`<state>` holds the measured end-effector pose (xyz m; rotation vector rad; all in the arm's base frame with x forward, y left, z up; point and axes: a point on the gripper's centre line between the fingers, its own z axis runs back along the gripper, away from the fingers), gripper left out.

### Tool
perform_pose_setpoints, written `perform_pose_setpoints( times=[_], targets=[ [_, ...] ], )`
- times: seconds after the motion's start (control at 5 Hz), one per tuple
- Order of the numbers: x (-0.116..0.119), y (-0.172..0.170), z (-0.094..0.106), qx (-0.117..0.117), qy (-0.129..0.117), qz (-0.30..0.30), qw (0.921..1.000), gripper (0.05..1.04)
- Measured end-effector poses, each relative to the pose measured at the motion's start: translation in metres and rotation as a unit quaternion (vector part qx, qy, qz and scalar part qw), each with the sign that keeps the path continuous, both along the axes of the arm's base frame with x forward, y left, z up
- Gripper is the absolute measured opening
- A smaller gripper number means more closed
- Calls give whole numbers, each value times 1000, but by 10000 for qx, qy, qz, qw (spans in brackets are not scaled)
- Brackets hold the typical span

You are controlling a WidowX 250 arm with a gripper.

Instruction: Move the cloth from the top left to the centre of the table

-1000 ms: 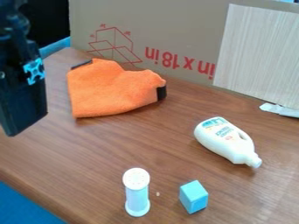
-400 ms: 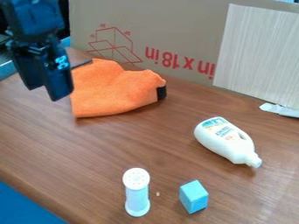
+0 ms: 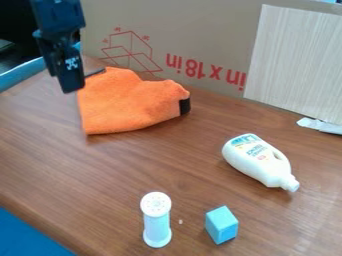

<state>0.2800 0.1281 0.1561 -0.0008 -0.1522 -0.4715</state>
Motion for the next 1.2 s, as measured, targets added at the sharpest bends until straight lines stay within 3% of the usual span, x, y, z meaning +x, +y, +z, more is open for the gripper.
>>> perform_pose_setpoints(
  times=[0.2, 0.4, 0.6, 0.8, 1.0, 1.2],
  targets=[
    [26, 15, 3, 253, -192, -822, 9961, 1001],
    [52, 30, 1, 381, -156, -1227, 9916, 1001],
    [75, 47, -2, 563, -220, -1342, 9891, 1001],
    [92, 58, -7, 539, -177, -1373, 9889, 1001],
    [98, 66, -7, 512, -387, -1344, 9889, 1001],
    [104, 72, -5, 720, -555, -1321, 9871, 1001]
  ],
)
